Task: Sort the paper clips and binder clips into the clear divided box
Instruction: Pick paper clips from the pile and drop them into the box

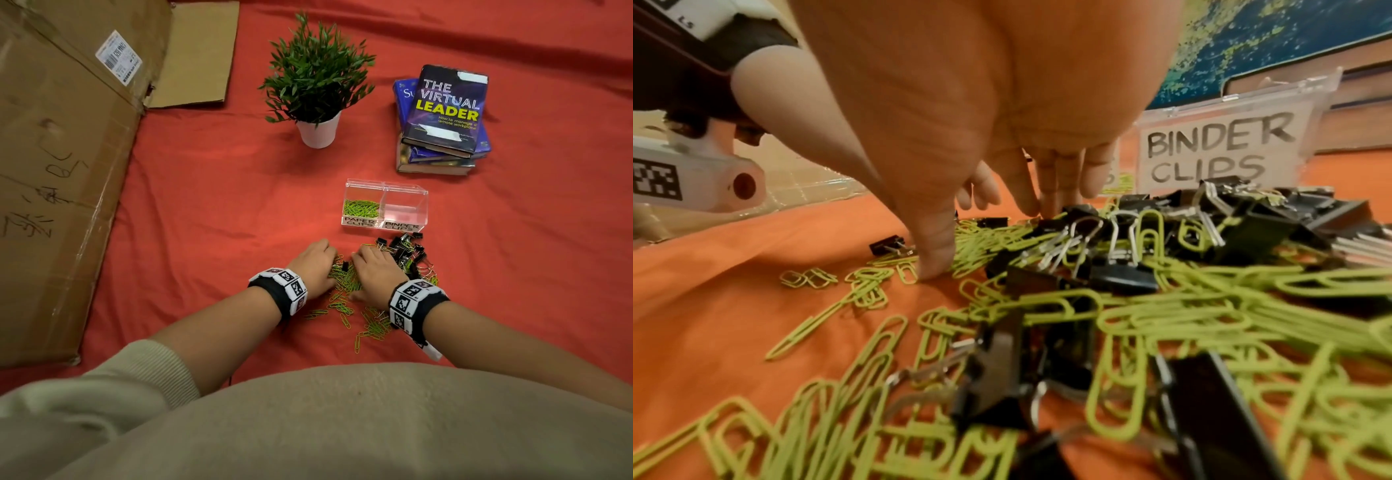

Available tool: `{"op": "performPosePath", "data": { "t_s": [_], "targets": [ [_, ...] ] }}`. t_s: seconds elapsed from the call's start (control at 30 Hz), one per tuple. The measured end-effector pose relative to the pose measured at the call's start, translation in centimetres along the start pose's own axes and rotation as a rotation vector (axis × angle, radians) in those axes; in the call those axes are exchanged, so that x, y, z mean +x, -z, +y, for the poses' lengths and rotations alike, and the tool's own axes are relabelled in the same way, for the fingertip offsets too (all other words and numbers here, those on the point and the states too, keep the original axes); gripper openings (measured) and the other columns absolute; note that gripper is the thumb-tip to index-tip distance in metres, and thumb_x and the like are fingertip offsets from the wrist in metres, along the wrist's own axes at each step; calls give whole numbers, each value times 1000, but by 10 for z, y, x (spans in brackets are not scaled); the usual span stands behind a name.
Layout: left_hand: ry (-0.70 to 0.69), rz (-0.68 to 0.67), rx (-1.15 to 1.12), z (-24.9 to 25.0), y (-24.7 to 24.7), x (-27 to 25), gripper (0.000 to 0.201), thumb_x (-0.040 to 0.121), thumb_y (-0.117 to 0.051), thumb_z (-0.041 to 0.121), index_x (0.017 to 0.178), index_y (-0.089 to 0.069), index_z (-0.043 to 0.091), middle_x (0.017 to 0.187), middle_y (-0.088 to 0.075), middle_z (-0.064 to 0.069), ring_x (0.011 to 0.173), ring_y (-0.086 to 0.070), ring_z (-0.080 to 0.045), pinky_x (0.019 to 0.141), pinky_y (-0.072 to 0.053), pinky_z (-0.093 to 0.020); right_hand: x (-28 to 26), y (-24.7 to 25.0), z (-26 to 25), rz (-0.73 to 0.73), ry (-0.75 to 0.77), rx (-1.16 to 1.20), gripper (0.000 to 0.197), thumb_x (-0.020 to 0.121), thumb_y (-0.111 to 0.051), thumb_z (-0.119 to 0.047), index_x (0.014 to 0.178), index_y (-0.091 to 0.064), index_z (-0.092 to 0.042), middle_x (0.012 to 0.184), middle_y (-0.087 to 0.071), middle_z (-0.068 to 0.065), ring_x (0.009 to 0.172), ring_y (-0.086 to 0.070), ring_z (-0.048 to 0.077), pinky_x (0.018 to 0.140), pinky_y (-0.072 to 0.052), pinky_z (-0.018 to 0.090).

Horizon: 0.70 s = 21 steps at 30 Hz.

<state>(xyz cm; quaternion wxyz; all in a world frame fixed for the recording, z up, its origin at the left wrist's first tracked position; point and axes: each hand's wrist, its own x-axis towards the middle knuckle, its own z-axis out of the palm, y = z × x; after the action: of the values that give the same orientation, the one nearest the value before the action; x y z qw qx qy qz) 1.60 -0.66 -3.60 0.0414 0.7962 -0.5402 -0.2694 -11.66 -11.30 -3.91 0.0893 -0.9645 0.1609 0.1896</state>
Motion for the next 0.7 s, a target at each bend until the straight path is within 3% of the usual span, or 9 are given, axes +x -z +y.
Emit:
{"op": "performPosePath", "data": {
  "t_s": [0.1, 0.23, 0.4, 0.57, 0.7],
  "targets": [
    [26, -45, 3, 2, -3, 4, 67, 77, -73, 28, 133, -42, 7, 121, -42, -10, 120, -43, -27, 102, -41, -42, -1, 1, 2, -8, 27, 4, 68, 82, -61, -48, 134, -42, -9, 132, -41, 8, 127, -35, 27, 108, -26, 39],
    [18, -68, 49, 2, -3, 6, 45, 81, -67, 23, 121, -52, 9, 113, -44, -9, 112, -48, -28, 93, -46, -44, -3, 0, 3, 1, 84, -21, 49, 89, -54, -40, 129, -48, -11, 124, -49, 6, 121, -39, 26, 104, -26, 40],
    [-11, -64, 108, 5, -1, 6, 26, 85, -62, 20, 107, -57, 6, 110, -50, -10, 108, -52, -30, 86, -47, -43, -2, 1, 2, 1, 85, -27, 42, 90, -53, -37, 121, -51, -9, 122, -51, 7, 118, -41, 27, 101, -28, 39],
    [1, -60, 99, 4, -2, 6, 28, 86, -63, 23, 106, -56, 5, 112, -50, -11, 110, -51, -30, 88, -45, -41, 3, 6, 5, -74, 32, 66, 39, 89, -55, -39, 118, -53, -12, 121, -51, 6, 119, -40, 26, 101, -29, 38],
    [-3, -58, 92, 3, -6, 6, 29, 88, -62, 25, 106, -55, 3, 115, -49, -12, 113, -49, -30, 93, -43, -41, 5, 13, 7, -179, -5, 208, 25, 88, -59, -36, 101, -57, -15, 106, -60, 4, 107, -51, 24, 96, -36, 36]
  ]
}}
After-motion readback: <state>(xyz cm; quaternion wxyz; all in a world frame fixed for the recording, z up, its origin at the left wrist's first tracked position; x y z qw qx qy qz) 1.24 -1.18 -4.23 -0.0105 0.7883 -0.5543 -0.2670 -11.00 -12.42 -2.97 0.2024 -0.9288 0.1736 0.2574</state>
